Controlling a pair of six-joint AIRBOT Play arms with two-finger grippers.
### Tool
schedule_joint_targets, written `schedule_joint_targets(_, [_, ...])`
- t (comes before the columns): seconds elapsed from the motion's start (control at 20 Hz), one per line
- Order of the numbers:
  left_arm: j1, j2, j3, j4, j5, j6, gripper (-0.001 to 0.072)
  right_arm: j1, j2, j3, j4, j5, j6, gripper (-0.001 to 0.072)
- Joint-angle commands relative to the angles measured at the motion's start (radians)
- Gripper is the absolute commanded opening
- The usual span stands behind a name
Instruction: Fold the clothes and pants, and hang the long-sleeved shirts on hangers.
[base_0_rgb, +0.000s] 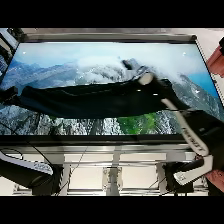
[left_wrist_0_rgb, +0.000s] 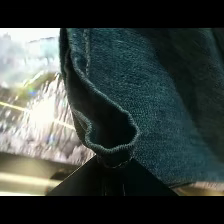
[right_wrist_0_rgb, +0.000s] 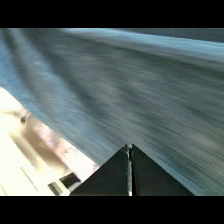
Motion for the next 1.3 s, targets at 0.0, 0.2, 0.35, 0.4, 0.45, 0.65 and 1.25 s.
schedule_joint_targets(0.0, [0.000,0.065,-0.052,0.002,-0.035,0.041,0.0025,0.176,-0.206,0.220,0.018,-0.018,0.091,0.0017])
schedule_joint_targets(0.2, [-0.001,0.098,-0.073,0.001,-0.034,0.071,0.0025,0.217,-0.431,0.494,0.014,0.101,0.233,0.0017])
schedule_joint_targets(0.35, [-0.001,0.100,-0.073,-0.068,-0.034,0.079,0.0025,0.223,-0.528,0.588,0.015,0.199,0.315,0.0016])
schedule_joint_targets(0.4, [-0.001,0.100,-0.073,-0.124,-0.034,0.085,0.0025,0.224,-0.540,0.588,0.014,0.214,0.323,0.0017])
schedule_joint_targets(0.45, [-0.005,0.102,-0.073,-0.183,-0.032,0.087,0.0025,0.229,-0.550,0.588,0.013,0.228,0.335,0.0017])
schedule_joint_targets(0.65, [-0.055,0.119,-0.072,-0.262,-0.023,0.114,0.0025,0.246,-0.580,0.588,0.008,0.254,0.374,0.0016])
schedule_joint_targets(1.25, [-0.331,0.187,0.004,-0.471,-0.009,0.148,0.0024,0.145,-0.458,0.633,0.031,0.303,0.303,0.0018])
